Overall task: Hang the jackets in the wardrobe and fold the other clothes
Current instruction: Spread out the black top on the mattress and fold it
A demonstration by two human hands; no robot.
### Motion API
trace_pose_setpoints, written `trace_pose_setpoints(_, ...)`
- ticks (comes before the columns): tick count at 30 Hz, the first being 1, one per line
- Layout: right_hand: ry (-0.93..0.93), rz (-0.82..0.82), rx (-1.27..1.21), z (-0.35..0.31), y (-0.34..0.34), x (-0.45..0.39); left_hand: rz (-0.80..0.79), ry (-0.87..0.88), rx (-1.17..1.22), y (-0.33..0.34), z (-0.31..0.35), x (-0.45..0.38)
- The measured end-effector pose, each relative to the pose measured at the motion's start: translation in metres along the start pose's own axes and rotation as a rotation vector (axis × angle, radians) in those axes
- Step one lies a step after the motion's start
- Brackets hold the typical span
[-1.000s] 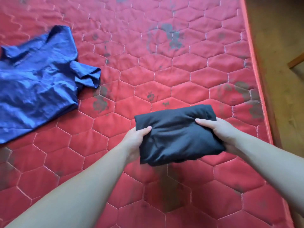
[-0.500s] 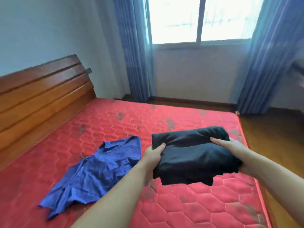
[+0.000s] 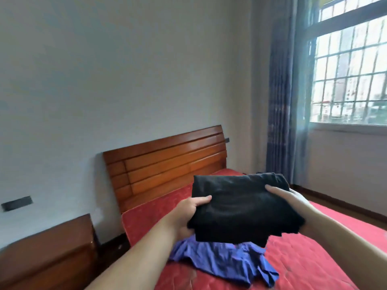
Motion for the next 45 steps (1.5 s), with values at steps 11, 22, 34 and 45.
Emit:
trace_pose_setpoints(11, 0.118, -0.468, 0.035, 0.072, 0.326, -0.01, 0.487, 0.203, 0.049, -0.224, 0.046, 0.241)
trace_pose_setpoints(22, 0.338, -0.839, 0.232, 0.195, 0.651, 0.027, 0.955, 0.279, 0.084, -0.457, 0.034, 0.463)
trace_pose_setpoints(34, 0.381, -1.081, 0.322, 0.246, 0.81, -0.036, 1.191, 0.261, -0.001, -0.596, 0.076, 0.488)
trace_pose_setpoints(45, 0.426, -1.175, 0.352, 0.285, 0.983, -0.189, 1.422, 0.193, -0.044, -0.776, 0.155, 0.448)
Point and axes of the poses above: each hand's wrist, its own x-axis away from the middle knuckle, its own y-axis out of the palm, z = x × y, the point moved 6 cm from there along -x, towards the middle knuckle, and after that the axes turned 8 degrees about -z, right-handed, at the moved point
